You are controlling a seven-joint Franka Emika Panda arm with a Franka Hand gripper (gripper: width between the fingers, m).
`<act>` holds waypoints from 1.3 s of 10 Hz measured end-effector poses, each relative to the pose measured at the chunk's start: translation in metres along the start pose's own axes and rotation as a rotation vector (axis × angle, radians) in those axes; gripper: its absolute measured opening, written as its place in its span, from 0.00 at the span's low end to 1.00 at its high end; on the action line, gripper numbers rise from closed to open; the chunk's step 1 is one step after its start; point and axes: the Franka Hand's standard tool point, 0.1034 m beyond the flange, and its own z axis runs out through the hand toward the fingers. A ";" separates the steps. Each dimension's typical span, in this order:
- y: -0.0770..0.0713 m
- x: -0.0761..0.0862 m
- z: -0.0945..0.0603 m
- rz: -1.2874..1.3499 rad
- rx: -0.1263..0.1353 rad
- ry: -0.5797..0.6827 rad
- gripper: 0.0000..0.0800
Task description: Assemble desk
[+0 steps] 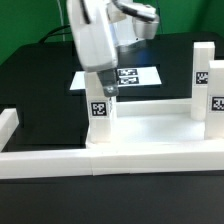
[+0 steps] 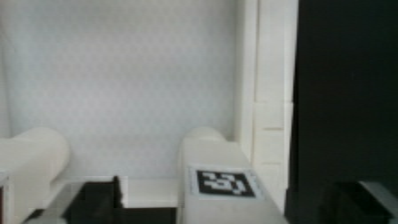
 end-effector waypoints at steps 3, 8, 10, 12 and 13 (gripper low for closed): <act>0.000 -0.005 0.000 -0.435 -0.024 0.011 0.81; 0.004 0.007 -0.004 -0.965 -0.070 0.015 0.81; 0.006 0.007 -0.001 -1.198 -0.098 0.014 0.81; 0.006 0.007 -0.001 -1.182 -0.096 0.014 0.65; 0.006 0.007 -0.001 -1.179 -0.096 0.014 0.65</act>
Offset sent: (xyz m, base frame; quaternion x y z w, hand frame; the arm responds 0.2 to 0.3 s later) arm 0.0000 0.0000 0.0000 0.0000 0.0000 -0.1938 0.9810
